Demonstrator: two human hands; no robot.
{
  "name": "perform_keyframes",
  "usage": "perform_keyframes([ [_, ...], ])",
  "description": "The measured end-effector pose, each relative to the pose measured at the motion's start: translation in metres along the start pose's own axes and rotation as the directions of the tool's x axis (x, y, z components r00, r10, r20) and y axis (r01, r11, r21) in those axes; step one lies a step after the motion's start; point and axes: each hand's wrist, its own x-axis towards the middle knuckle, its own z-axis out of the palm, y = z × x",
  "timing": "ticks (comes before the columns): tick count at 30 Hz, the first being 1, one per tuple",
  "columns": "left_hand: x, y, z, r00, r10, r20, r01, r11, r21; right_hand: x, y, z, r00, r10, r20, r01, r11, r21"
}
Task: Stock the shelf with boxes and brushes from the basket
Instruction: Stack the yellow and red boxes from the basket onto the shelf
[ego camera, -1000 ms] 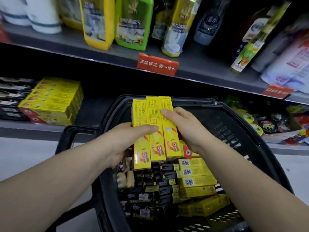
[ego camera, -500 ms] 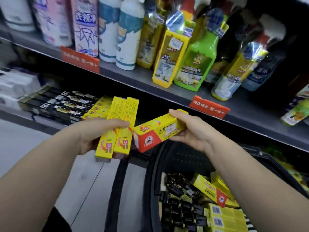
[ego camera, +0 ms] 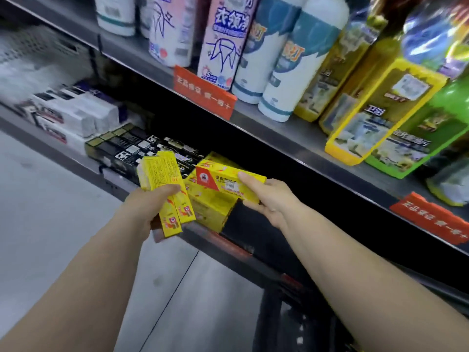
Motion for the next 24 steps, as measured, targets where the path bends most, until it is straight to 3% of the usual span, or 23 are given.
perform_keyframes([
  [4,0.024,-0.010,0.009,0.993,0.057,-0.104,-0.062,0.997,-0.048,0.036,0.014,0.032,1.000,0.008,-0.030,-0.010,0.997,-0.081],
  [6,0.033,-0.019,0.012,0.993,0.048,-0.105,-0.054,0.997,-0.056,0.047,0.028,0.038,0.998,-0.036,-0.058,0.017,0.952,-0.304],
  [9,0.044,-0.025,0.012,0.994,-0.047,-0.094,0.034,0.991,-0.131,0.057,0.045,0.035,0.987,-0.157,-0.031,0.095,0.731,-0.676],
  [13,0.051,-0.025,0.013,0.994,-0.069,-0.080,0.056,0.986,-0.157,0.059,0.039,0.027,0.976,-0.210,0.067,0.169,0.518,-0.839],
  [15,0.052,-0.023,0.011,0.992,-0.074,-0.098,0.057,0.985,-0.162,0.059,0.034,0.023,0.968,-0.228,0.104,0.199,0.445,-0.873],
  [19,0.052,-0.019,0.003,0.988,-0.108,-0.110,0.088,0.981,-0.173,0.057,0.032,0.022,0.971,-0.178,0.161,0.224,0.430,-0.875],
  [24,0.043,-0.013,0.005,0.992,-0.101,-0.071,0.086,0.979,-0.183,0.057,0.035,0.032,0.959,-0.225,0.173,0.255,0.413,-0.874],
])
